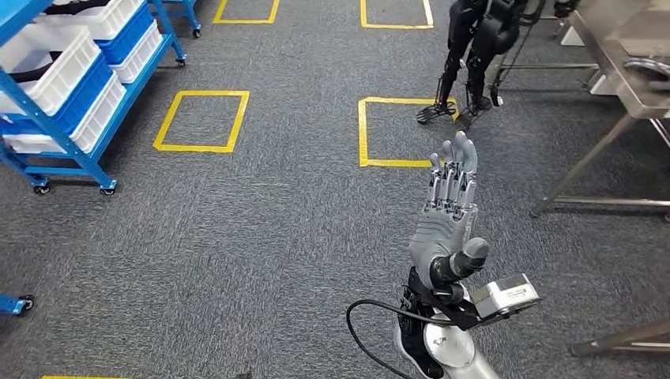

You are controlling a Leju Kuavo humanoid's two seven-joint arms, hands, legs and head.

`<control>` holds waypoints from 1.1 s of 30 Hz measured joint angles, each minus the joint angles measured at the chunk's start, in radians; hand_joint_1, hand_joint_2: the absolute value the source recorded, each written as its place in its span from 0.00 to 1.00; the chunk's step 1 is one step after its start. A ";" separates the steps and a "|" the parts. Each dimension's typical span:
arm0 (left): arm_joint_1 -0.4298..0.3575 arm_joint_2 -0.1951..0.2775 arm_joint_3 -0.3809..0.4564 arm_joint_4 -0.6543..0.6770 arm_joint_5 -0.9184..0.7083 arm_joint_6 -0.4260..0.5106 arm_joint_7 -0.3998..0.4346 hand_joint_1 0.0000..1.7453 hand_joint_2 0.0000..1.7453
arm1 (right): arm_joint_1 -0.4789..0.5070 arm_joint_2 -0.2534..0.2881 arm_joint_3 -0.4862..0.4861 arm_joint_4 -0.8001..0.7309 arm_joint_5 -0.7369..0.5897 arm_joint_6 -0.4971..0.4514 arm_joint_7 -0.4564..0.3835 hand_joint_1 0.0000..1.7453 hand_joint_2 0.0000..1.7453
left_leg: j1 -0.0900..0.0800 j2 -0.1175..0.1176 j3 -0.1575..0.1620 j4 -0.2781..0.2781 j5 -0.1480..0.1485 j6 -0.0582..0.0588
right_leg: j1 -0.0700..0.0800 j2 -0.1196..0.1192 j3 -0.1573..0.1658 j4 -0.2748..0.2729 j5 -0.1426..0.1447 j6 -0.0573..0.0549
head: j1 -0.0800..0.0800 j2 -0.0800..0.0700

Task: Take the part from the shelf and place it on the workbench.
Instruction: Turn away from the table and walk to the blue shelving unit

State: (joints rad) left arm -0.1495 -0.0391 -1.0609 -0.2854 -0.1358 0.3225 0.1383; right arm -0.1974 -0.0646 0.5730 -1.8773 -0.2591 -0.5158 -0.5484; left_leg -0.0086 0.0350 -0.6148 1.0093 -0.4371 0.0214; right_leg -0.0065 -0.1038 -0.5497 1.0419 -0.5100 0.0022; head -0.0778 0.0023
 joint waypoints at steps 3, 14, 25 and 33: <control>-0.001 -0.004 0.000 0.000 -0.001 -0.007 -0.001 0.00 1.00 | 0.002 0.000 -0.005 -0.014 -0.029 0.021 -0.017 0.00 0.00 | 0.007 -0.032 0.010 -0.016 0.008 0.009 | -0.005 0.073 -0.048 0.108 -0.065 0.010 | 0.005 0.000; -0.003 -0.010 0.000 0.000 -0.014 -0.024 -0.005 0.00 1.00 | 0.003 -0.001 -0.012 -0.034 -0.054 0.064 -0.041 0.00 0.00 | 0.023 -0.182 -0.028 0.030 -0.002 -0.027 | -0.030 0.197 -0.043 0.034 0.018 0.016 | 0.011 0.000; 0.001 -0.011 0.000 0.000 -0.002 -0.005 -0.014 0.00 1.00 | -0.005 0.000 -0.012 -0.034 -0.103 0.101 -0.053 0.00 0.00 | 0.011 -0.018 -0.103 0.168 -0.033 -0.021 | -0.009 0.032 -0.021 0.025 0.006 -0.017 | -0.008 0.000; 0.005 -0.012 0.000 0.000 0.006 0.011 -0.018 0.00 1.00 | -0.020 0.003 -0.012 -0.029 -0.128 0.132 -0.058 0.00 0.00 | -0.001 -0.021 -0.001 -0.005 0.011 0.012 | -0.003 0.034 -0.011 0.054 -0.039 0.013 | -0.002 0.000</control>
State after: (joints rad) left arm -0.1447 -0.0507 -1.0613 -0.2851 -0.1301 0.3333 0.1204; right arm -0.2172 -0.0611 0.5608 -1.9068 -0.3871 -0.3838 -0.6059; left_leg -0.0094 0.0138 -0.6154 1.0039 -0.4256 0.0338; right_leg -0.0094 -0.0694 -0.5607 1.0962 -0.5485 0.0152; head -0.0797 0.0023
